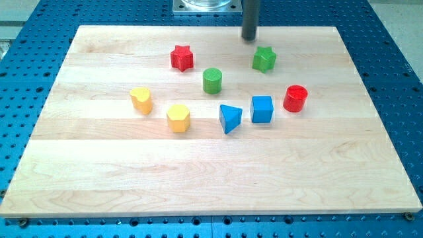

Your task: Adjust the triangle in between the cube and hexagon

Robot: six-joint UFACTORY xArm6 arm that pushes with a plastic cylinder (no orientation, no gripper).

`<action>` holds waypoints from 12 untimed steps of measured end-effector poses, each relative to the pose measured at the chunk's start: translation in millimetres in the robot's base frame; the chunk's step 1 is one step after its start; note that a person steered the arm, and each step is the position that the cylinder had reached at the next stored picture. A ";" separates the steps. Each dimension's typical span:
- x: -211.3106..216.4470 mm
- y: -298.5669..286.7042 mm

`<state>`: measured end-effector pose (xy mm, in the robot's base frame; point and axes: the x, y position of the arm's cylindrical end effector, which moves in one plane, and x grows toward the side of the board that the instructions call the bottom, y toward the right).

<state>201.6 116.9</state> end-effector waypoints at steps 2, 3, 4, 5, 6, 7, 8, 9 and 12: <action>-5.1 42.3; 44.7 56.6; 111.4 67.5; 175.3 40.3; 183.2 23.3; 183.2 -0.6; 189.1 -30.4; 196.2 -37.9; 226.4 -50.4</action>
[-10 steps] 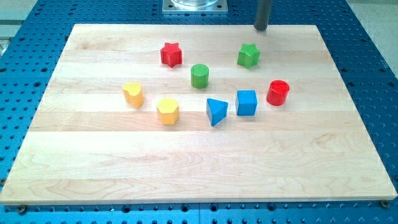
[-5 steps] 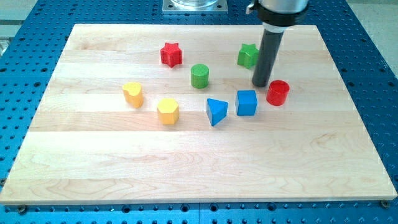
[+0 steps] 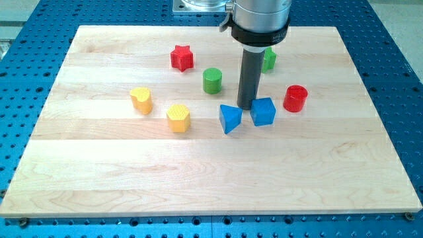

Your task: Adjust the triangle in between the cube and hexagon

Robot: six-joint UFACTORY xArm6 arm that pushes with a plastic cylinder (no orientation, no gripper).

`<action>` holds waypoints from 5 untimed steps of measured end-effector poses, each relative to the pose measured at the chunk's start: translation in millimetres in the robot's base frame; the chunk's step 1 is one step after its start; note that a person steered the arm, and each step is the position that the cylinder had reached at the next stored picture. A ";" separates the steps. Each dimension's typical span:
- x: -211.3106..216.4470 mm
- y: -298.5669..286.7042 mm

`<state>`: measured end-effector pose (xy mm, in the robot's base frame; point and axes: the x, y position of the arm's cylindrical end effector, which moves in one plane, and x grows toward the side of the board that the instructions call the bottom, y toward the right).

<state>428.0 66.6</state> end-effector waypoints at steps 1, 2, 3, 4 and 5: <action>-0.4 -21.9; 0.9 -63.2; 14.4 -68.2; 23.5 -63.8; 21.5 -56.6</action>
<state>449.4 10.0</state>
